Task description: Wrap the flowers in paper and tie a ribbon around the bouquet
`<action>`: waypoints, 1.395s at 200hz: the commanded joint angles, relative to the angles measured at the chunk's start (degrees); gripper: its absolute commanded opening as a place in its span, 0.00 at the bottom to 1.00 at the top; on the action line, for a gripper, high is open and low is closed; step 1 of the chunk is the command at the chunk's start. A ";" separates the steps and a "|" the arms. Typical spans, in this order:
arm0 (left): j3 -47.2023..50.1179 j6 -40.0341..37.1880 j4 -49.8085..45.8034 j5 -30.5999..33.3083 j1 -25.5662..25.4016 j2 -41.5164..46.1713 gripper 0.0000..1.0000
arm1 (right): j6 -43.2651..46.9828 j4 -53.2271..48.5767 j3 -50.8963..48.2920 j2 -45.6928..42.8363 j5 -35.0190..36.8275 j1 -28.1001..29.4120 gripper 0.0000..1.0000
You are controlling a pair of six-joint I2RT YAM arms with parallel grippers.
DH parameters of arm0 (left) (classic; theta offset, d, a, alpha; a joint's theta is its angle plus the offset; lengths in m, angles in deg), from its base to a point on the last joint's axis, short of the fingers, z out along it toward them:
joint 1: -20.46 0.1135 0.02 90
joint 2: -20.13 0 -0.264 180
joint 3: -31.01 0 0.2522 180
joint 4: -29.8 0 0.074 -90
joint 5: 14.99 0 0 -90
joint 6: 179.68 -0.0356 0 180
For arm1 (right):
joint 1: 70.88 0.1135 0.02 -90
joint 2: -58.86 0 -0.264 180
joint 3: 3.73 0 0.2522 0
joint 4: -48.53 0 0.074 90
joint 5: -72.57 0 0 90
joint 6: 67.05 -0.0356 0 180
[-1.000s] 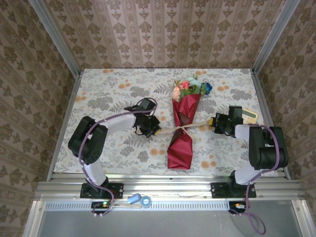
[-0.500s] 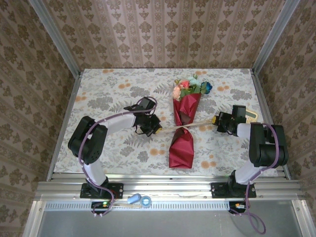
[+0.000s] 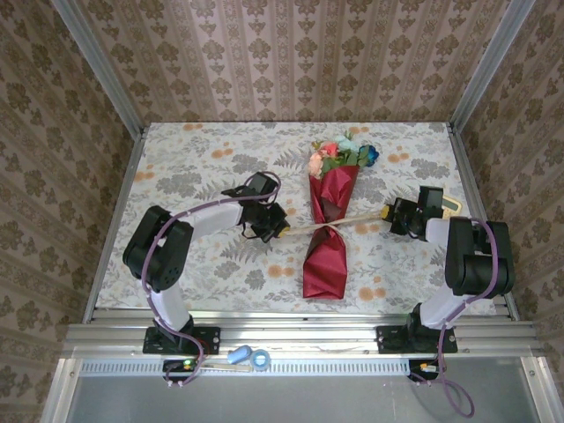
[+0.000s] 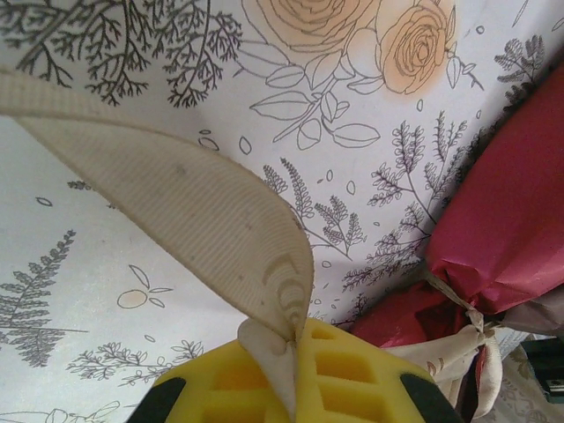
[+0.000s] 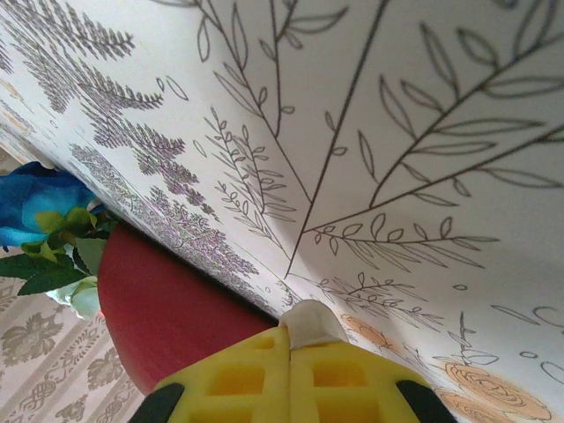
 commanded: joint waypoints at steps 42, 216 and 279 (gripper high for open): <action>1.04 -1.94 -9.19 3.96 2.53 -1.26 0.00 | 0.55 0.77 2.38 0.97 10.60 -4.10 0.00; -14.01 -5.86 -11.46 2.99 -4.42 -5.65 0.00 | 22.50 -45.27 13.21 -16.09 8.30 7.63 0.58; -14.05 -6.01 -11.11 2.65 -4.52 -5.72 0.00 | 11.26 -31.62 10.36 -5.91 4.58 17.12 0.62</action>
